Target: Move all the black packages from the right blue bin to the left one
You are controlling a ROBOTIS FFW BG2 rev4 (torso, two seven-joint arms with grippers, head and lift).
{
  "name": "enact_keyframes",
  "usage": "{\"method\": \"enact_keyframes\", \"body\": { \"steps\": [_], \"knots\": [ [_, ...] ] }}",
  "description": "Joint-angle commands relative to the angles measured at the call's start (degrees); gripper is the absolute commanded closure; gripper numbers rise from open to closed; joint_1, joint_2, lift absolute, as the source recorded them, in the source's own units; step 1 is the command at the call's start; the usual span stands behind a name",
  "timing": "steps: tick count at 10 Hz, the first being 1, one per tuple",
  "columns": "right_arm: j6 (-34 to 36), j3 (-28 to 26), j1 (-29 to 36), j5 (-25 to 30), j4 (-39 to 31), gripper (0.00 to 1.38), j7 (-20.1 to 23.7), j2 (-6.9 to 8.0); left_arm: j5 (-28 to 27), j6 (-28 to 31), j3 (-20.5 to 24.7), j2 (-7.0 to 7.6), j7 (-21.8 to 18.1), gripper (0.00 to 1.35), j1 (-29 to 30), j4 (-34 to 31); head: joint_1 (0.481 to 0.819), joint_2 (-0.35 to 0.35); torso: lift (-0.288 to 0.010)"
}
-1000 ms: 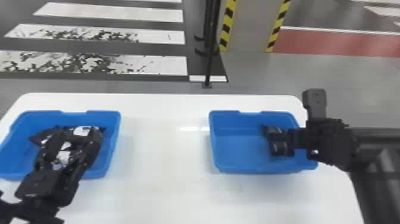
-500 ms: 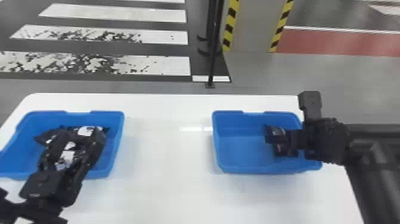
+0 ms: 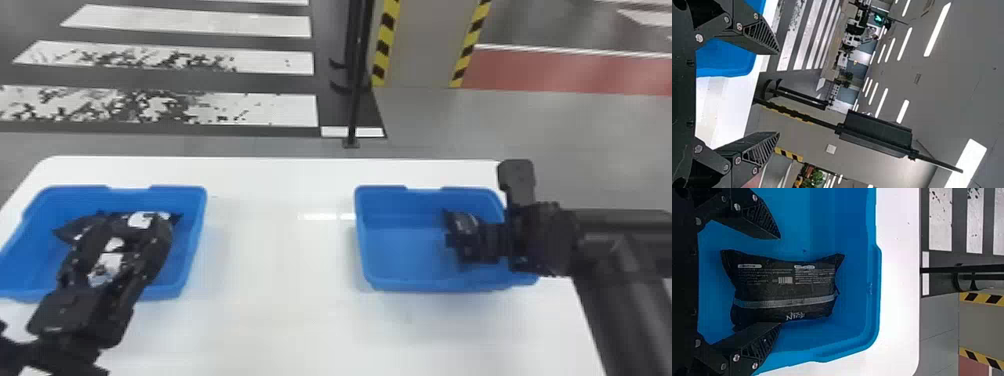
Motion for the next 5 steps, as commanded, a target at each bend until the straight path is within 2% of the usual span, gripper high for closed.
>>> {"method": "enact_keyframes", "body": {
  "steps": [1,2,3,4,5],
  "knots": [
    [0.0,0.0,-0.4,-0.3,1.2,0.26,0.0,0.00,0.0,0.0,0.1,-0.02,0.0,0.33,0.1,0.0,0.695,-0.104,-0.140],
    [0.0,0.0,-0.5,-0.8,1.6,0.40,0.1,-0.09,0.0,0.0,0.2,-0.11,0.0,0.33,0.2,0.0,0.695,-0.105,-0.140],
    [-0.4,0.0,-0.5,-1.3,1.6,0.71,0.1,-0.09,0.0,0.0,0.4,-0.11,0.0,0.33,0.4,0.1,0.695,-0.103,-0.140],
    [-1.5,0.0,-0.2,-2.4,1.6,0.91,0.1,-0.09,0.1,0.0,0.4,-0.11,0.0,0.33,0.4,0.1,0.695,-0.100,-0.140],
    [-2.8,0.0,-0.1,-3.3,1.7,0.98,0.6,-0.09,0.3,-0.1,0.4,-0.19,0.0,0.33,0.4,0.4,0.695,-0.094,-0.140]
  ]
}}
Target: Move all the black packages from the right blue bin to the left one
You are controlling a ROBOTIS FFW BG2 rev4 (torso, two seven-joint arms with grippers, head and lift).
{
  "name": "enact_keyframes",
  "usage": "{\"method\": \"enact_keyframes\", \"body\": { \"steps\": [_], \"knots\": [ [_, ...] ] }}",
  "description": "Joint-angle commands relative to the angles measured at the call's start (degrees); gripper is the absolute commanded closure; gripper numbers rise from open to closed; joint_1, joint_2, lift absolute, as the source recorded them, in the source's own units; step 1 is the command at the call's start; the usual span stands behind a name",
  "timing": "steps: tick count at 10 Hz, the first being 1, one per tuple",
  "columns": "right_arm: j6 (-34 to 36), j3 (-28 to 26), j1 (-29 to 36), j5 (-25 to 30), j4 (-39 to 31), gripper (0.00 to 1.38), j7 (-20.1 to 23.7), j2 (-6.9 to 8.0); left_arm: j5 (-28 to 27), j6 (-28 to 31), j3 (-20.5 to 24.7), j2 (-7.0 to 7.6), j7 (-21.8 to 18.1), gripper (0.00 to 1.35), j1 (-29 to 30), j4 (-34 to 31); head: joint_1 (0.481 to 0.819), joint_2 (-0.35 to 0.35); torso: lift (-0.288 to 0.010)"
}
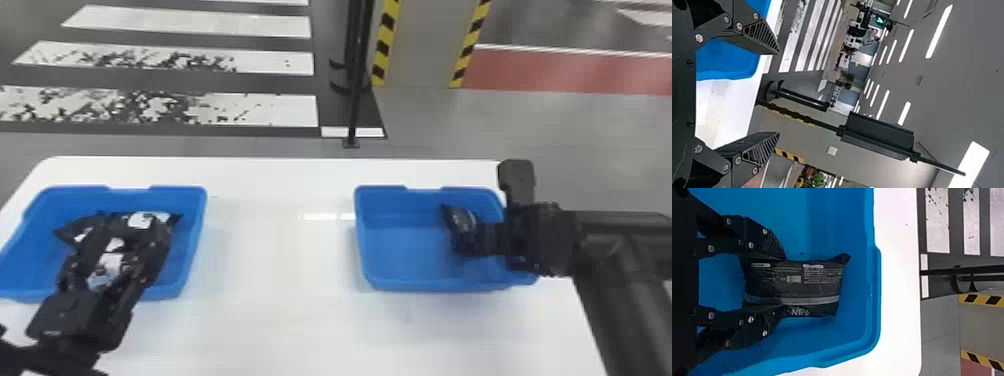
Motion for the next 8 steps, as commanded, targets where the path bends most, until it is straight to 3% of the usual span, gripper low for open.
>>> {"method": "enact_keyframes", "body": {
  "steps": [1,4,7,8],
  "knots": [
    [-2.3,0.0,1.0,-1.9,-0.5,1.09,0.1,0.00,0.3,-0.4,0.0,-0.04,0.0,0.33,0.0,0.1,0.695,-0.087,-0.140],
    [-7.5,-1.0,5.3,-6.9,-3.7,1.10,2.9,0.35,0.8,-0.9,-0.1,-0.04,0.0,0.33,0.0,0.1,0.695,-0.059,-0.140],
    [-9.3,-1.7,12.5,-10.8,-17.8,1.09,6.1,0.71,1.9,-2.8,-0.4,-0.22,0.0,0.33,0.0,0.1,0.695,-0.018,-0.140],
    [-12.2,-1.4,13.8,-12.2,-21.3,1.09,8.9,0.62,2.2,-3.5,-1.0,-0.13,0.0,0.33,-0.3,0.1,0.695,0.003,-0.140]
  ]
}}
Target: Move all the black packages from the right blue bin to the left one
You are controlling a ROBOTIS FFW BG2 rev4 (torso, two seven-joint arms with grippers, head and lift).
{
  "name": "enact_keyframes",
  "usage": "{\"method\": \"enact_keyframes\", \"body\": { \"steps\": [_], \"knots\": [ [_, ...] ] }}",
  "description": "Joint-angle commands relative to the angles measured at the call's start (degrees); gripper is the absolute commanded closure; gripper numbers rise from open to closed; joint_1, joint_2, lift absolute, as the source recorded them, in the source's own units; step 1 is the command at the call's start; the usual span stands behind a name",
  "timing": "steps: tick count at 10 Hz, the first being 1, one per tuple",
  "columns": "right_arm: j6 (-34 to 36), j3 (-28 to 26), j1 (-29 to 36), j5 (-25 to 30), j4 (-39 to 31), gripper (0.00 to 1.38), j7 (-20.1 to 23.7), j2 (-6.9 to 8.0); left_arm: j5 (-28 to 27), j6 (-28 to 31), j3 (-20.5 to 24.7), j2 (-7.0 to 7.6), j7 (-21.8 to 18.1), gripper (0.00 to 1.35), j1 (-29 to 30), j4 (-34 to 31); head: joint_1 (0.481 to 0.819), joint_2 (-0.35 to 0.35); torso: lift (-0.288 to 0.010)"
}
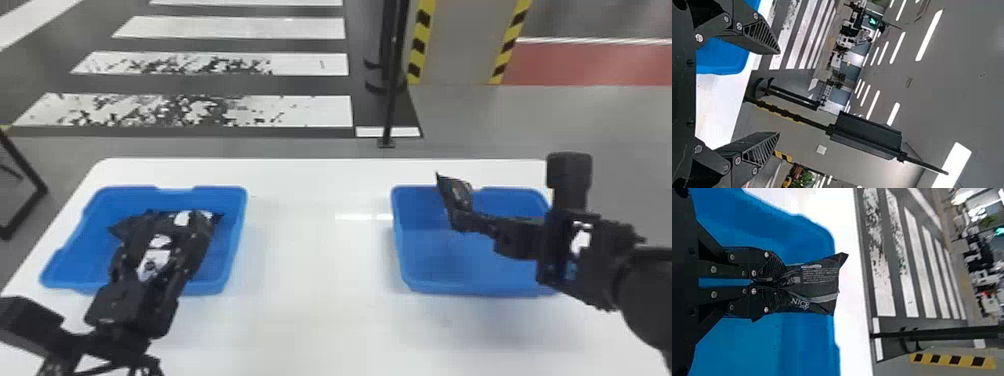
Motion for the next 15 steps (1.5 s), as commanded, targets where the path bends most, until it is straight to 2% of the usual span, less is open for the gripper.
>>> {"method": "enact_keyframes", "body": {
  "steps": [1,3,5,6,8,11,14,15],
  "knots": [
    [-6.2,2.7,0.4,-3.5,-2.8,1.09,3.3,-0.74,0.7,-1.4,-1.3,0.25,0.0,0.32,-0.5,0.0,0.695,0.026,-0.140],
    [-11.4,9.8,-1.7,-8.6,-2.8,1.09,7.2,-1.89,3.3,-2.5,-4.5,1.04,-0.9,0.31,-1.6,0.0,0.695,0.093,-0.140],
    [-13.6,16.3,-3.7,-12.5,-2.0,1.09,8.6,-2.77,8.5,-2.4,-9.8,2.36,-2.7,0.32,-3.1,-0.3,0.695,0.136,-0.140],
    [-14.6,18.7,-4.6,-14.0,-1.4,1.09,9.1,-3.12,9.2,-2.0,-11.0,2.71,-3.1,0.32,-3.6,-0.7,0.695,0.151,-0.140],
    [-15.3,23.7,-6.7,-16.4,-0.7,1.09,9.6,-3.64,8.7,0.9,-11.3,2.88,-3.3,0.32,-3.8,-1.1,0.695,0.172,-0.140],
    [-15.3,29.1,-7.7,-19.4,-1.2,1.09,9.6,-3.91,4.5,2.4,-9.9,2.71,-3.3,0.32,-4.0,-1.1,0.695,0.230,-0.140],
    [-14.6,32.3,-8.0,-21.3,-1.4,1.09,9.6,-4.26,4.0,3.1,-9.3,2.53,-3.2,0.33,-3.8,-1.1,0.695,0.285,-0.140],
    [-14.6,32.3,-8.0,-21.3,-1.4,1.09,9.6,-4.26,3.7,5.5,-8.9,2.45,-3.3,0.58,-3.7,-1.3,0.695,0.299,-0.140]
  ]
}}
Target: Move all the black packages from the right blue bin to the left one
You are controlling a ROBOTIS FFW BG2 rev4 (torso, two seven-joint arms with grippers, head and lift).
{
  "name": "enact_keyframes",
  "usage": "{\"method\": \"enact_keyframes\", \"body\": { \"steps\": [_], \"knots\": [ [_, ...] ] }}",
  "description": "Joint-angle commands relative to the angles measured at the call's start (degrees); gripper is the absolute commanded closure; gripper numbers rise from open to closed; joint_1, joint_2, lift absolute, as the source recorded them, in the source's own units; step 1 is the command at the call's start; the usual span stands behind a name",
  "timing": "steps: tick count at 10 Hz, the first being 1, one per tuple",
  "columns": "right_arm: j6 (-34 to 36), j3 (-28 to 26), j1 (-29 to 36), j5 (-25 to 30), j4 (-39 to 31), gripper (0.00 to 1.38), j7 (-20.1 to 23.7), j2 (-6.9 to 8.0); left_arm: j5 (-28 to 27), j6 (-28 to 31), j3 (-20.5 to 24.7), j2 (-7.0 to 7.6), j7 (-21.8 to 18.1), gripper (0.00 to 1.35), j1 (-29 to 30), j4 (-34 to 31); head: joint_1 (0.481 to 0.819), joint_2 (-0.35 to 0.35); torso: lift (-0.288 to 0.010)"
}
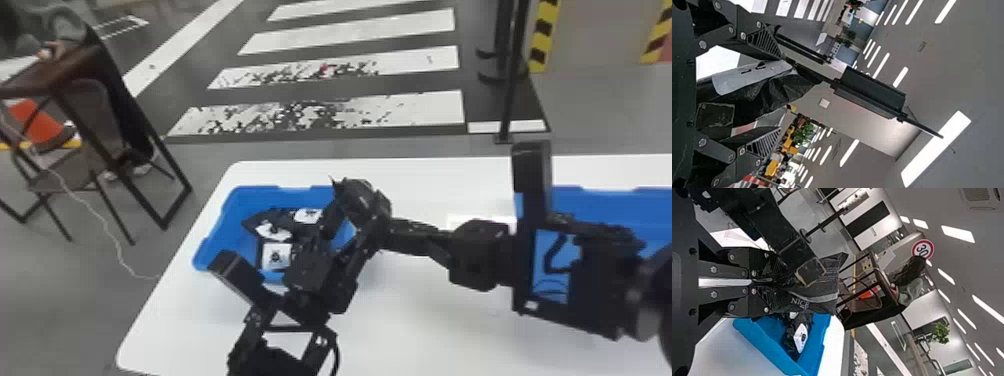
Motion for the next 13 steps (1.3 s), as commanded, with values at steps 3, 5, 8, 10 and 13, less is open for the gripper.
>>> {"method": "enact_keyframes", "body": {
  "steps": [3,5,8,10,13],
  "knots": [
    [-1.0,0.1,-1.1,0.3,1.0,1.09,0.0,0.09,-1.2,8.7,2.4,-0.32,0.3,1.22,0.5,-2.4,0.695,0.300,-0.140],
    [-1.8,0.1,-1.6,0.4,2.4,1.09,0.0,0.18,-1.2,8.7,2.4,-0.32,0.4,1.22,0.5,-2.4,0.695,0.298,-0.140],
    [-3.9,0.0,-1.6,0.2,4.2,0.39,0.5,0.26,-2.3,5.9,4.9,-0.85,1.4,1.22,0.4,-2.4,0.695,0.295,-0.140],
    [-4.1,-2.4,0.1,-0.4,4.5,0.08,1.2,0.26,-10.3,2.9,10.4,-1.46,4.5,1.22,-2.2,0.7,0.695,0.327,-0.140],
    [-4.1,-8.2,3.6,0.0,3.8,0.16,2.2,0.35,-21.5,-5.4,14.8,-1.46,9.8,1.19,-9.6,15.7,0.695,0.350,-0.140]
  ]
}}
